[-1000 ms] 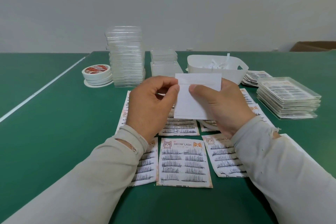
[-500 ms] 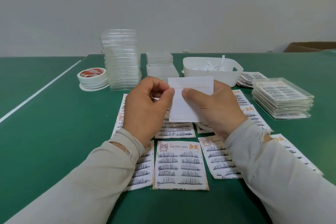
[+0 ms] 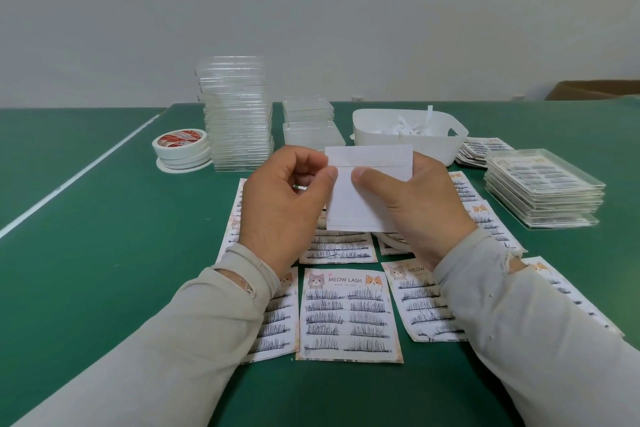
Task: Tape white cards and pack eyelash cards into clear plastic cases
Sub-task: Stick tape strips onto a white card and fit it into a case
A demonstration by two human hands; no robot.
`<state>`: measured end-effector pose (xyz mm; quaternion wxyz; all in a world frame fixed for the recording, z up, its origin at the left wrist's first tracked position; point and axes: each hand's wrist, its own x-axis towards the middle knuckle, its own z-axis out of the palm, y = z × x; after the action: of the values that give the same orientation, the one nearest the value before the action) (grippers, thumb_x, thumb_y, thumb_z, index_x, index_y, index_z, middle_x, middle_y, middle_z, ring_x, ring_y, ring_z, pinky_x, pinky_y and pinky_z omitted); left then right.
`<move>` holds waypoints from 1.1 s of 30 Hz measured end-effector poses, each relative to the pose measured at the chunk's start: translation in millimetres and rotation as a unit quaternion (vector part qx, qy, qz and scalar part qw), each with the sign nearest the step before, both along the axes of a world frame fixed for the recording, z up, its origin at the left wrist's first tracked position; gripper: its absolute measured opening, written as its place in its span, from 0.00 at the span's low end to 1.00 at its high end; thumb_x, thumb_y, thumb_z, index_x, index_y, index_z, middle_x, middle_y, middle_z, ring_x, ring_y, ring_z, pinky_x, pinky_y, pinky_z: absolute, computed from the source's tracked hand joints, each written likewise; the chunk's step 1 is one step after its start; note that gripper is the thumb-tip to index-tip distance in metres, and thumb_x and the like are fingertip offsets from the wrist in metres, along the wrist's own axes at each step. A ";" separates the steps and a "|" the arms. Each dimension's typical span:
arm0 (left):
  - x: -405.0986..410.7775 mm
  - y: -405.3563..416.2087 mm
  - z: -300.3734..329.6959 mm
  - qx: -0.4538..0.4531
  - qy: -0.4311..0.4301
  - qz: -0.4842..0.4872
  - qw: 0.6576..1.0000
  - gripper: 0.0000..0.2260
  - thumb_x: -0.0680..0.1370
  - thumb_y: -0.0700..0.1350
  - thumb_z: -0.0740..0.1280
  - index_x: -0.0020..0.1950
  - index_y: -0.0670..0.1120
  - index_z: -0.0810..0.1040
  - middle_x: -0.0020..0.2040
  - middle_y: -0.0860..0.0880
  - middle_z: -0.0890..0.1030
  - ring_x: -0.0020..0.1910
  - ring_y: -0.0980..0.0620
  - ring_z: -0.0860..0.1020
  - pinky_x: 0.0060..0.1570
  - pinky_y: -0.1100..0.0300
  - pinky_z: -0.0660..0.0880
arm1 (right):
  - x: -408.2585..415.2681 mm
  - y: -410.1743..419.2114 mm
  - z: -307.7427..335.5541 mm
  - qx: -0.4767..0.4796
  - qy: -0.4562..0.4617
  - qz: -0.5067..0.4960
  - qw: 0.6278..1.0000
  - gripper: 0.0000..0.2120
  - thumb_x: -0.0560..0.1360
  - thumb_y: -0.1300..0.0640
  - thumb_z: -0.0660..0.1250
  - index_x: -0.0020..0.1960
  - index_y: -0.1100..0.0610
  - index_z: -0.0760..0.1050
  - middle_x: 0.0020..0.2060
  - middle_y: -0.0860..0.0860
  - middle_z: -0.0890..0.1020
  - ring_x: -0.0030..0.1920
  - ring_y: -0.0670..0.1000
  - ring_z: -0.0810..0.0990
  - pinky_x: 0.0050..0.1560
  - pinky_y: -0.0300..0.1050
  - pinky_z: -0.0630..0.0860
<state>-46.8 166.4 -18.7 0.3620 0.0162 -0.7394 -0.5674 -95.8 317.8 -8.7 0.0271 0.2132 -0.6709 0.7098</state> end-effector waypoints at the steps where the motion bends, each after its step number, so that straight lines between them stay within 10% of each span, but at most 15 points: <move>1: -0.1 0.1 0.3 0.005 -0.002 0.000 1.000 0.07 0.76 0.40 0.75 0.45 0.52 0.81 0.40 0.54 0.83 0.39 0.57 0.79 0.46 0.58 0.82 | 0.5 -0.1 0.1 0.001 0.004 0.000 1.000 0.06 0.75 0.63 0.74 0.45 0.52 0.84 0.43 0.46 0.88 0.44 0.46 0.87 0.43 0.37 0.82; 8: -1.0 -0.3 0.5 0.011 -0.046 -0.021 0.999 0.05 0.79 0.41 0.70 0.45 0.48 0.80 0.44 0.44 0.84 0.46 0.42 0.82 0.48 0.44 0.81 | 0.7 -2.0 -0.8 0.044 0.057 -0.017 0.997 0.06 0.76 0.60 0.74 0.44 0.49 0.83 0.41 0.41 0.87 0.41 0.41 0.85 0.40 0.32 0.78; 14: 2.2 -0.1 1.0 -0.099 -0.017 -0.021 0.995 0.06 0.80 0.39 0.69 0.44 0.48 0.78 0.52 0.51 0.78 0.50 0.62 0.76 0.48 0.71 0.72 | 1.2 -2.7 -2.8 0.112 0.123 -0.057 0.984 0.11 0.75 0.59 0.73 0.49 0.44 0.78 0.44 0.35 0.84 0.46 0.33 0.81 0.45 0.25 0.74; 19: 1.7 1.5 2.4 -0.042 0.017 -0.039 0.998 0.04 0.79 0.45 0.66 0.44 0.52 0.76 0.60 0.58 0.75 0.57 0.69 0.74 0.55 0.75 0.68 | 0.8 1.2 -2.3 0.133 0.160 -0.041 0.977 0.33 0.74 0.63 0.72 0.70 0.40 0.63 0.54 0.38 0.77 0.50 0.33 0.78 0.48 0.24 0.71; 25: -1.0 0.4 0.7 0.065 -0.027 -0.067 0.995 0.05 0.75 0.53 0.65 0.41 0.55 0.78 0.63 0.58 0.78 0.61 0.62 0.77 0.57 0.64 0.70 | 1.0 -1.2 -4.0 0.161 0.155 -0.031 0.974 0.06 0.76 0.57 0.74 0.47 0.46 0.83 0.43 0.37 0.84 0.48 0.36 0.79 0.51 0.28 0.70; 33: 8.9 6.7 4.2 -0.045 -0.007 -0.135 0.990 0.05 0.77 0.47 0.66 0.42 0.55 0.78 0.64 0.54 0.77 0.65 0.59 0.74 0.66 0.62 0.69 | -1.4 -1.0 -5.8 0.148 0.160 -0.047 0.975 0.05 0.74 0.54 0.75 0.44 0.46 0.81 0.39 0.36 0.83 0.45 0.37 0.78 0.49 0.28 0.67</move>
<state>-37.9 173.1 -14.6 0.2776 -0.0957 -0.7620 -0.5771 -97.3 316.8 -14.5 0.1357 0.2934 -0.7649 0.5571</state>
